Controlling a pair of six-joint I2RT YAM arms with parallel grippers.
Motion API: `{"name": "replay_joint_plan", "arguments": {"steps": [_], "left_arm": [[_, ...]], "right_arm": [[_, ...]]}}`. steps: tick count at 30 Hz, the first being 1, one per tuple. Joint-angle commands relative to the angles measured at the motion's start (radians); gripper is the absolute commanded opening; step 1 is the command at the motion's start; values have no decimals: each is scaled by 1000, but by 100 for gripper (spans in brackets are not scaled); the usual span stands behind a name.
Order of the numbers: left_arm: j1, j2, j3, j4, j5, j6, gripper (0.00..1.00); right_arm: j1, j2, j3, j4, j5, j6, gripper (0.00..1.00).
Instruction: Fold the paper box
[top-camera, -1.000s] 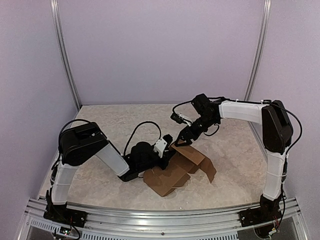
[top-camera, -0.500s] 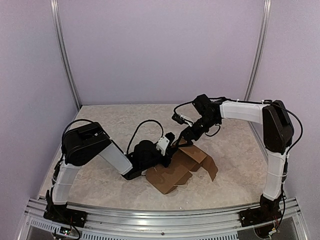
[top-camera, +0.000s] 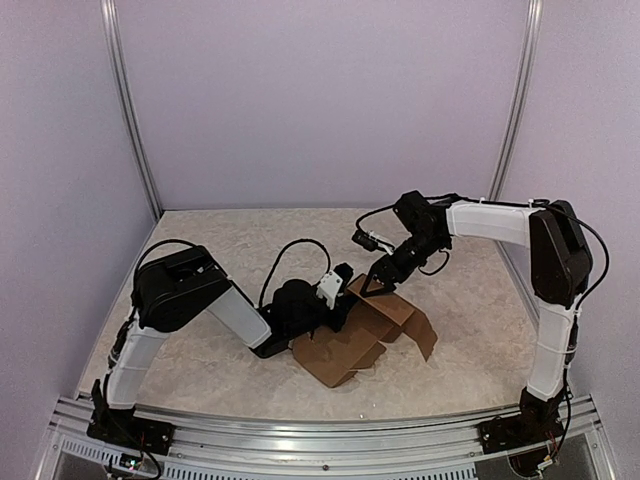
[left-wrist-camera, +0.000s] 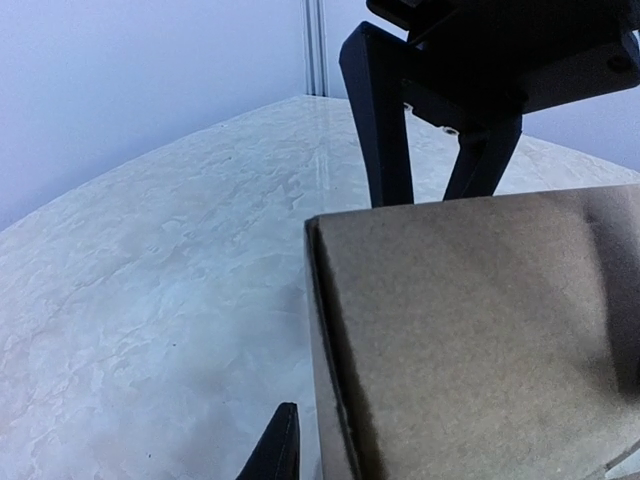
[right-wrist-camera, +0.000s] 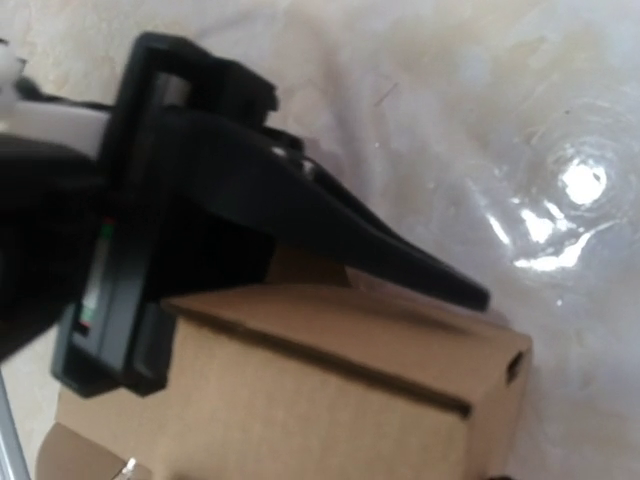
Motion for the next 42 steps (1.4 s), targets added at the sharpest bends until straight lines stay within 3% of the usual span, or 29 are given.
{"name": "replay_joint_plan", "arguments": {"steps": [1, 14, 16, 21, 24, 34, 39, 42], "left_arm": [[23, 32, 23, 22, 35, 6, 17], [30, 67, 54, 83, 83, 8, 2], [17, 73, 53, 116, 18, 13, 0], [-78, 76, 51, 228, -374, 70, 0], [-113, 84, 77, 226, -453, 92, 0], [-78, 86, 109, 81, -214, 42, 17], [-42, 73, 106, 27, -137, 3, 18], [-34, 70, 86, 24, -86, 16, 30]], "right_arm": [[-4, 15, 13, -38, -31, -14, 69], [-3, 38, 19, -37, -63, 8, 70], [-4, 40, 19, -36, -65, 18, 70], [-17, 49, 32, -67, -39, 11, 73], [-37, 42, 23, -78, -33, 4, 74], [-74, 76, 37, -95, -77, -16, 66], [-76, 96, 51, -102, -77, -22, 65], [-78, 102, 62, -104, -70, -24, 65]]}}
